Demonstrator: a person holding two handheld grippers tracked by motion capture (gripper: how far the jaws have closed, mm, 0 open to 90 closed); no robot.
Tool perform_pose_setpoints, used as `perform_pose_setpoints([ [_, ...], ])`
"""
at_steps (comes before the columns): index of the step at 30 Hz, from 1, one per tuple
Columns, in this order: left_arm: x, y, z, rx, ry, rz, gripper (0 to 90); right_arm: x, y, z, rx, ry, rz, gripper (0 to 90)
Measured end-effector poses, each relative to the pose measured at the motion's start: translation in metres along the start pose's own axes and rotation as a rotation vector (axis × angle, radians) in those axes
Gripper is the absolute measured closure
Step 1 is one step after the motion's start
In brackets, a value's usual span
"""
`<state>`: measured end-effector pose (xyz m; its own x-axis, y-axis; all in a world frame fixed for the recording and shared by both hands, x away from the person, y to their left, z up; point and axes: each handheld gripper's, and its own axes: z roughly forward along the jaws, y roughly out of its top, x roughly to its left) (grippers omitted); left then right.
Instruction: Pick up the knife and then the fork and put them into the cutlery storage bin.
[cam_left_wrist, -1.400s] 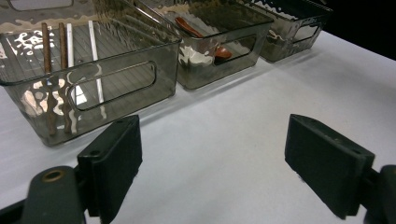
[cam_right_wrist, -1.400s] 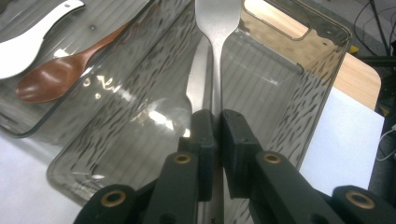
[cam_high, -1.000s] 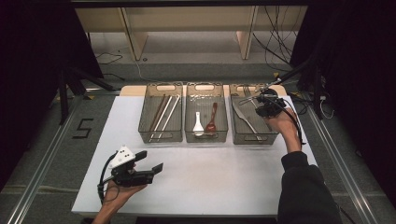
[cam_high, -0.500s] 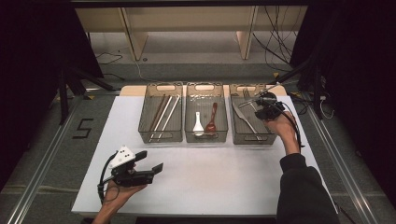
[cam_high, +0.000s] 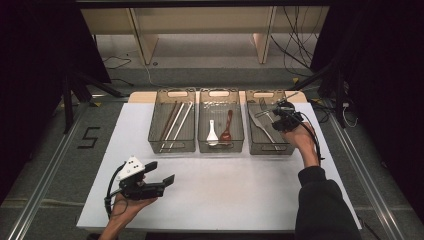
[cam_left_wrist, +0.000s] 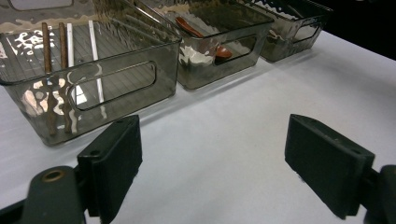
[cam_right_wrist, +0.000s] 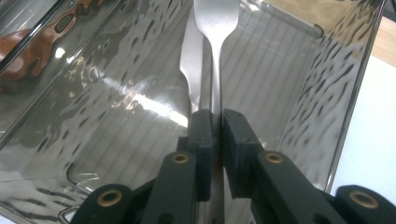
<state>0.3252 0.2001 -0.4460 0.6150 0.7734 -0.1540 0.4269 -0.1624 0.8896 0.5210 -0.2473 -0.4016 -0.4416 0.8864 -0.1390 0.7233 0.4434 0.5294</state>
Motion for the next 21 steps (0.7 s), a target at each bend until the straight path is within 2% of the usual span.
perform_pose_setpoints([
  [4, 0.000, 0.000, 0.000, -0.001, 0.000, 0.000, 18.5, 0.000, 0.000, -0.002, -0.014, 0.006, 0.010, 78.0],
  [6, 0.000, 0.000, 0.000, 0.000, 0.000, 0.000, 18.5, 0.000, 0.001, -0.005, -0.030, 0.015, 0.021, 72.1],
  [11, 0.000, 0.000, 0.000, 0.000, 0.001, 0.000, 18.5, 0.004, 0.001, -0.012, -0.055, 0.027, 0.014, 62.6],
  [15, 0.000, 0.000, 0.000, 0.000, 0.001, 0.001, 18.4, 0.010, -0.001, -0.017, -0.081, 0.049, 0.000, 57.4],
  [21, 0.000, 0.000, 0.000, 0.003, 0.000, 0.003, 18.5, 0.020, -0.007, -0.027, -0.142, 0.096, 0.014, 50.5],
])
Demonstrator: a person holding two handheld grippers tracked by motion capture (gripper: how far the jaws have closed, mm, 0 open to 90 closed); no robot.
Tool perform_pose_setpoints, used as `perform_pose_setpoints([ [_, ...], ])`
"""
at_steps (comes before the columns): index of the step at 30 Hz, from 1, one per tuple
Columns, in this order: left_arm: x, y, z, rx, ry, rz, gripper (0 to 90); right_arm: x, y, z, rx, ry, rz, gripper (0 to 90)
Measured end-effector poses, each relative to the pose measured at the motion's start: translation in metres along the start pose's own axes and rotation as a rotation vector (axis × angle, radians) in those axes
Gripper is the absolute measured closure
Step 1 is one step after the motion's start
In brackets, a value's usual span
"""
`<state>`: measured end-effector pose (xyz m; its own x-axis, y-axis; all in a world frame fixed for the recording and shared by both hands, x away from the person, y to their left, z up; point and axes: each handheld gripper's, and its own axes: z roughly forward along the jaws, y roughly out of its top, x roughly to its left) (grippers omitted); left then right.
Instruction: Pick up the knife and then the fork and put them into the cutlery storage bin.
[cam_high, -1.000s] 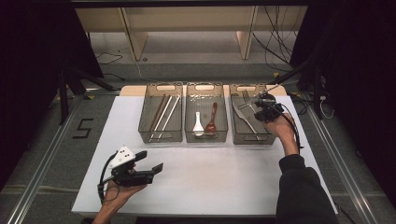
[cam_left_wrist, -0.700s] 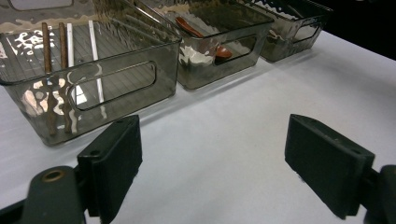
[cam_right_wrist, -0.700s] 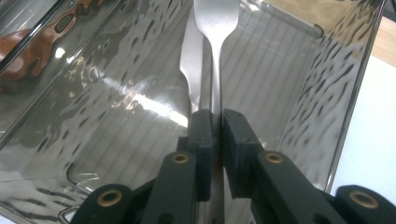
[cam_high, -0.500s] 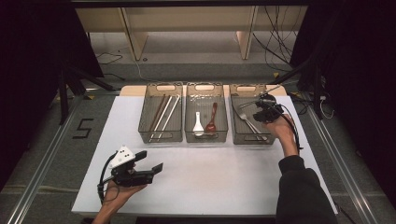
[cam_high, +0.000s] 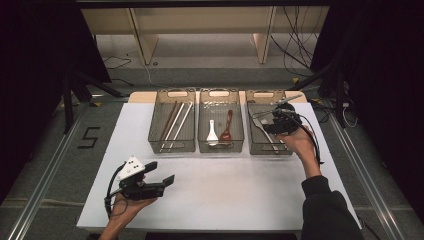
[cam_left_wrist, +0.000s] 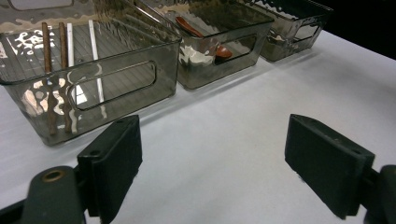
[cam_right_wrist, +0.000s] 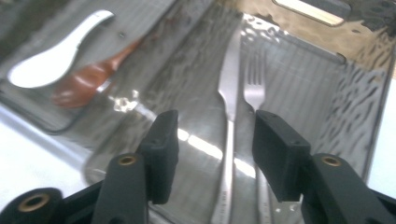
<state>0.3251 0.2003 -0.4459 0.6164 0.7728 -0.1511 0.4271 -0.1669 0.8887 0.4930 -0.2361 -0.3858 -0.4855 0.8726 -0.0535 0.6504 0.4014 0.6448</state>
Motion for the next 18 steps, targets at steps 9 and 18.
perform_pose_setpoints([
  [9, 0.000, 0.000, 0.000, 0.001, 0.000, 0.000, 18.5, 0.016, -0.012, -0.016, -0.112, 0.114, 0.047, 40.7],
  [18, -0.001, 0.000, 0.001, 0.000, 0.000, -0.001, 18.5, 0.034, -0.026, -0.032, -0.203, 0.184, 0.074, 35.3],
])
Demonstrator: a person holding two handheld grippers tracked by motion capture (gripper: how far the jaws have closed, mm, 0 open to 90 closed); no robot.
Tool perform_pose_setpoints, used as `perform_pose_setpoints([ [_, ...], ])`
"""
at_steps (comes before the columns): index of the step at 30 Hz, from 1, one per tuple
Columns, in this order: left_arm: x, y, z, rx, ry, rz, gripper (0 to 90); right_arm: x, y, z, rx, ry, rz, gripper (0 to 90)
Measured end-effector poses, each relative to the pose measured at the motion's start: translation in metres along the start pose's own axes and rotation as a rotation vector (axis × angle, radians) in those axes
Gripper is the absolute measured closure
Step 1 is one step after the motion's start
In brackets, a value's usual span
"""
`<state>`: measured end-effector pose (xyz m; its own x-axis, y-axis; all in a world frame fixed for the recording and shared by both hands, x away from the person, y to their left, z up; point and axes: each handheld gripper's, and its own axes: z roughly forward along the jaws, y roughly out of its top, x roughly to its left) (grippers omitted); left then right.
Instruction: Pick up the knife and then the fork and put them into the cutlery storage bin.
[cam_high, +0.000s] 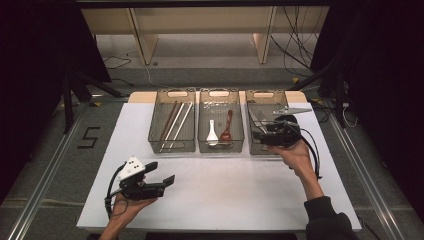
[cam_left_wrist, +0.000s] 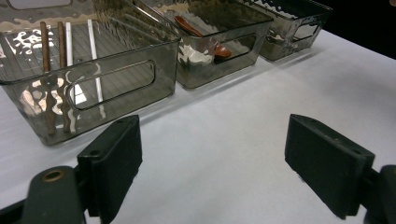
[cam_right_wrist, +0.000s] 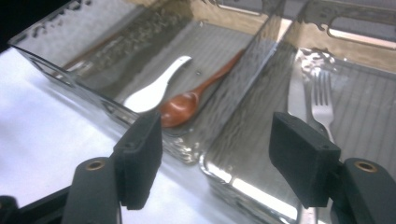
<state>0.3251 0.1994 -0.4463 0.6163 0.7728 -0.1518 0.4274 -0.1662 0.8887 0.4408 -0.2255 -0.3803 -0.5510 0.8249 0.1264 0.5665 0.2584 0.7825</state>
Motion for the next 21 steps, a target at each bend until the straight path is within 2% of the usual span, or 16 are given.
perform_pose_setpoints([
  [10, 0.000, 0.000, 0.001, 0.001, 0.000, -0.001, 18.5, 0.013, -0.018, -0.009, -0.061, 0.034, 0.006, 34.2],
  [21, 0.000, 0.001, 0.001, 0.008, -0.001, -0.003, 18.5, 0.026, -0.031, -0.017, -0.097, 0.081, -0.019, 31.6],
])
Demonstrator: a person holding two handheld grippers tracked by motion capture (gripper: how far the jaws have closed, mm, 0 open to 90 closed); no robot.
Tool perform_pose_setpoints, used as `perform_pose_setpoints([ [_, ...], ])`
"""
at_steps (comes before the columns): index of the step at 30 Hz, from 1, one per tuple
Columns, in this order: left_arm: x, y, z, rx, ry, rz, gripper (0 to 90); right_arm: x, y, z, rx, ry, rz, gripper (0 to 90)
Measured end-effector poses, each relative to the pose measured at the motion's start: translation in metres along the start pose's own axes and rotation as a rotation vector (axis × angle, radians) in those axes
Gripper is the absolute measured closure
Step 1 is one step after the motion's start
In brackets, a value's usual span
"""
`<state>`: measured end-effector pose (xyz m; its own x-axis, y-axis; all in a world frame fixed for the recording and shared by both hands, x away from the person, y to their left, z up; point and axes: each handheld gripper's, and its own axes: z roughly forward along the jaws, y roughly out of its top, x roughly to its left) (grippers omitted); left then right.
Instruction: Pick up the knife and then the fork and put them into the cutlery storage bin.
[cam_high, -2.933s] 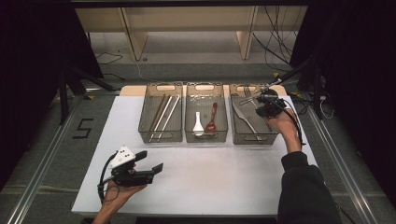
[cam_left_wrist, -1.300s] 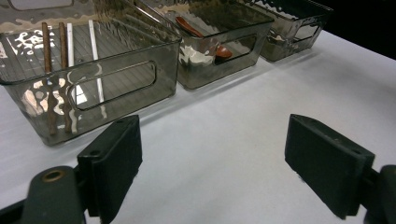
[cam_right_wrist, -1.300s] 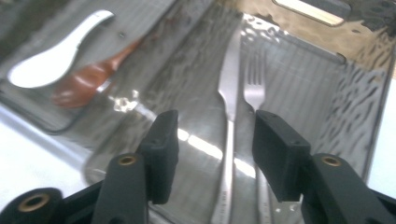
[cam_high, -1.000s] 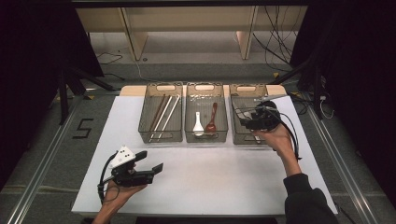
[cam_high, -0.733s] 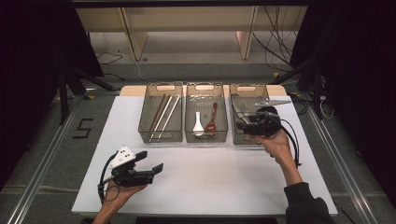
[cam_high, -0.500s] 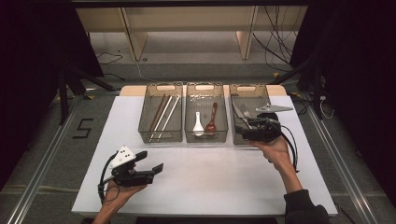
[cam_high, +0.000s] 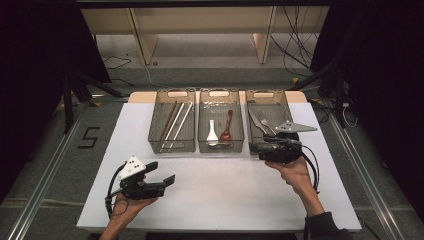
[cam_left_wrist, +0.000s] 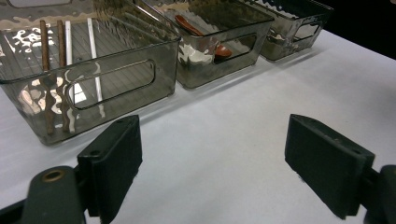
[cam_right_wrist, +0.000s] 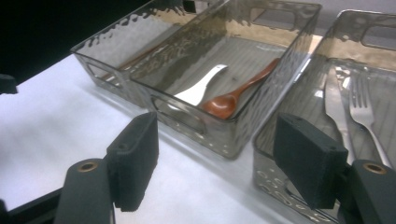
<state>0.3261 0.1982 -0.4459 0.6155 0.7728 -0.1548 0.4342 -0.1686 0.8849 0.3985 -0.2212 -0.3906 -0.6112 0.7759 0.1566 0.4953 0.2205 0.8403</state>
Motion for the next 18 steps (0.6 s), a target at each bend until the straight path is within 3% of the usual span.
perform_pose_setpoints([
  [18, -0.002, 0.001, 0.002, 0.000, -0.004, 0.002, 18.5, 0.013, -0.022, -0.004, -0.018, 0.029, -0.027, 29.7],
])
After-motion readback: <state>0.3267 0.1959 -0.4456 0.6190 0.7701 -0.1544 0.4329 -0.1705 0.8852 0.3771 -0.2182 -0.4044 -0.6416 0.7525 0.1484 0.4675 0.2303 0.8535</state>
